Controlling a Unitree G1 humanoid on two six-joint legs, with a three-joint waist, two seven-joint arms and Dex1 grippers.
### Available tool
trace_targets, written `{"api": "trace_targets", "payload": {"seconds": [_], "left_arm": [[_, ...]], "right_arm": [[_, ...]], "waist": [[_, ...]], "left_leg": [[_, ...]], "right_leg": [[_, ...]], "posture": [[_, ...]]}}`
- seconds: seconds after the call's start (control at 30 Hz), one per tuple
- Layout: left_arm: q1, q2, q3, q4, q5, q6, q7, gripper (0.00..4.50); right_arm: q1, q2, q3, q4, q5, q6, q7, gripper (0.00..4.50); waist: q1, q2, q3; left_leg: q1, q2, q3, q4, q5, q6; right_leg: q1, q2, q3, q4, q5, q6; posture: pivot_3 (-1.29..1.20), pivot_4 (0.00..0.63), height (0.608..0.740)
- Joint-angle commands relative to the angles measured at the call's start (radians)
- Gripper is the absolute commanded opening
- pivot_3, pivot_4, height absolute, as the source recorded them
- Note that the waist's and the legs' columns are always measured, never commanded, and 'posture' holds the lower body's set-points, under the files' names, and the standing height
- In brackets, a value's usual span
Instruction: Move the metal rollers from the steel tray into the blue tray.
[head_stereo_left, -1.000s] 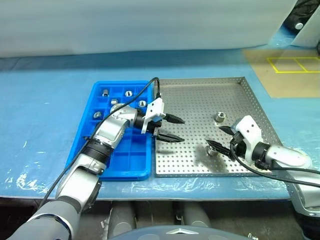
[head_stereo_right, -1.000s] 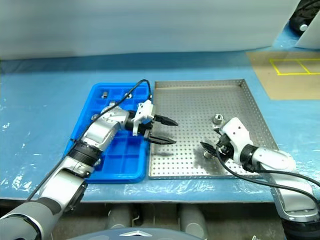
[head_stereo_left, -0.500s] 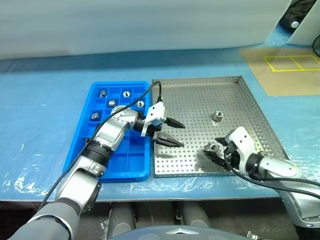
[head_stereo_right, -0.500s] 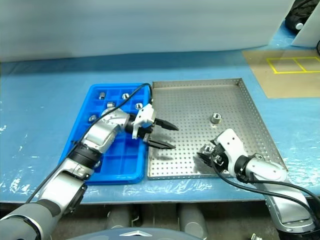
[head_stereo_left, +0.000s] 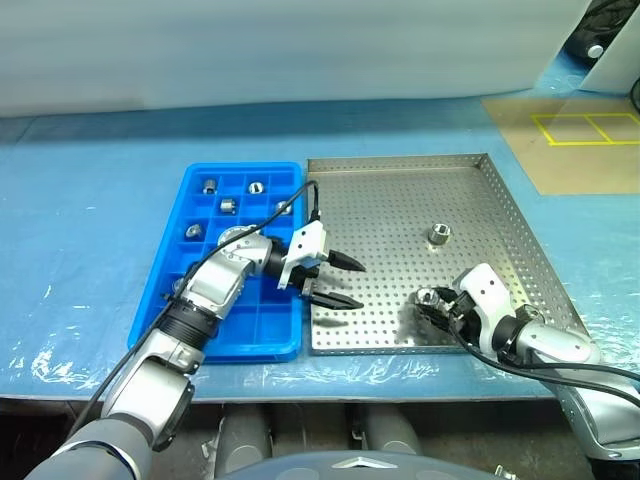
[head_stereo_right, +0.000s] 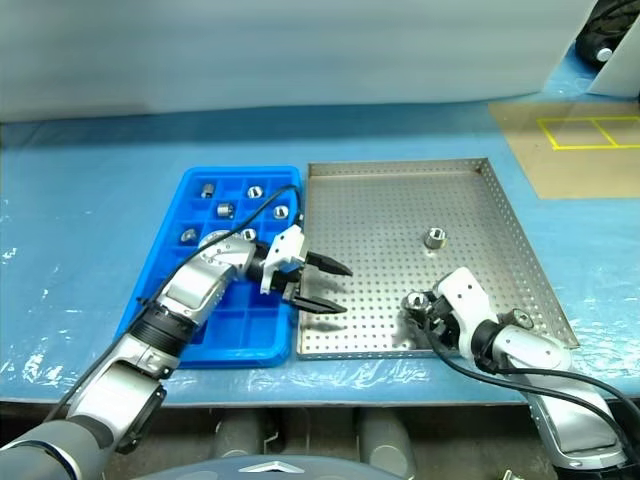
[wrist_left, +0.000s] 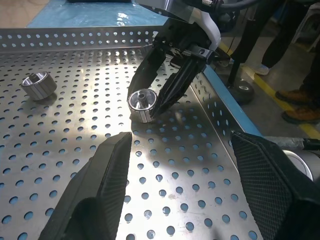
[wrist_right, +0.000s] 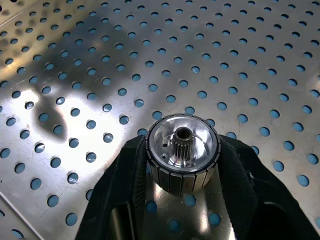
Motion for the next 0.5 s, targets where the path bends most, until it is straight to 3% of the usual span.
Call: {"api": "trace_targets", "payload": {"seconds": [0.03, 0.27, 0.5], "left_arm": [[0.009, 0.009, -0.004, -0.046, -0.007, 0.003, 0.0, 3.34], [0.016, 0.052, -0.002, -0.107, -0.03, 0.043, -0.037, 3.34], [0.009, 0.079, 0.039, -0.12, -0.066, 0.095, -0.018, 3.34]], "right_arm": [[0.016, 0.0, 0.003, -0.004, 0.011, 0.009, 0.005, 1.63], [-0.001, -0.005, -0.02, -0.022, -0.009, 0.019, -0.039, 1.63], [-0.139, -0.004, -0.127, -0.11, 0.097, 0.107, -0.057, 1.63]], "waist": [[0.0, 0.0, 0.0], [-0.001, 0.0, 0.0], [-0.006, 0.001, 0.0]], "left_leg": [[0.0, 0.0, 0.0, 0.0, 0.0, 0.0], [0.0, 0.0, 0.0, 0.0, 0.0, 0.0], [0.001, 0.0, 0.0, 0.001, 0.0, 0.0]], "right_leg": [[0.0, 0.0, 0.0, 0.0, 0.0, 0.0], [0.0, 0.0, 0.0, 0.0, 0.0, 0.0], [0.0, 0.0, 0.001, 0.001, 0.0, 0.0]], "posture": [[-0.42, 0.15, 0.74], [-0.43, 0.15, 0.74], [-0.44, 0.15, 0.74]]}}
